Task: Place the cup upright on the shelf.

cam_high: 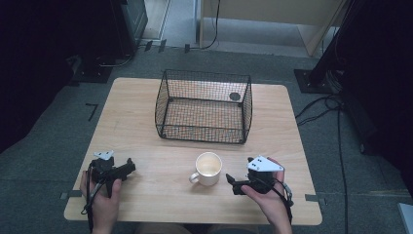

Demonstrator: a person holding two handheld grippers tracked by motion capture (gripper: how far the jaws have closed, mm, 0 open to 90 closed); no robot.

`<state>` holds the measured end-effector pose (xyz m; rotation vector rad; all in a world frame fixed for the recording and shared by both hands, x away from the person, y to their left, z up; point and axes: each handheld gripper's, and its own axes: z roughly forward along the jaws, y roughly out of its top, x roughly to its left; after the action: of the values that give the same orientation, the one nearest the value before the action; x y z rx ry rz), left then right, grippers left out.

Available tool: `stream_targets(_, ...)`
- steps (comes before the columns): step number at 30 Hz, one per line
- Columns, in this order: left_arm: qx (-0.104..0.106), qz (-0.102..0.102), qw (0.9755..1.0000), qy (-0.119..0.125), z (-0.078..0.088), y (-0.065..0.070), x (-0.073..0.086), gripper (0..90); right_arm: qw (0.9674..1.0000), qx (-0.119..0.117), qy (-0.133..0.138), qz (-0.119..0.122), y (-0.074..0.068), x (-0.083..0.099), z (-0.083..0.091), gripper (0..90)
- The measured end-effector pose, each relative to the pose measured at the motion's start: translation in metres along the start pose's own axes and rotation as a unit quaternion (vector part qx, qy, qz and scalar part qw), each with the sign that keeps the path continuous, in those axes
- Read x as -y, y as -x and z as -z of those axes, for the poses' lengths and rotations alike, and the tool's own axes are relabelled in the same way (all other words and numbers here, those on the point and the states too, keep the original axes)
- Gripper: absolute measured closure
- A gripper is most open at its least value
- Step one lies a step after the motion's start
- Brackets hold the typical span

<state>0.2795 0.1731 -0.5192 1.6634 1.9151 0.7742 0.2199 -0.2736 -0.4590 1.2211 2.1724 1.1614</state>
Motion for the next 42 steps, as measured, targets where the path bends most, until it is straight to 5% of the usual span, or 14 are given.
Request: stream_targets(42,0.0,0.0,1.0,0.0,0.0,0.0,0.0,1.2,0.9977,-0.062,-0.015,0.023,-0.049,-0.018,-0.053,0.0)
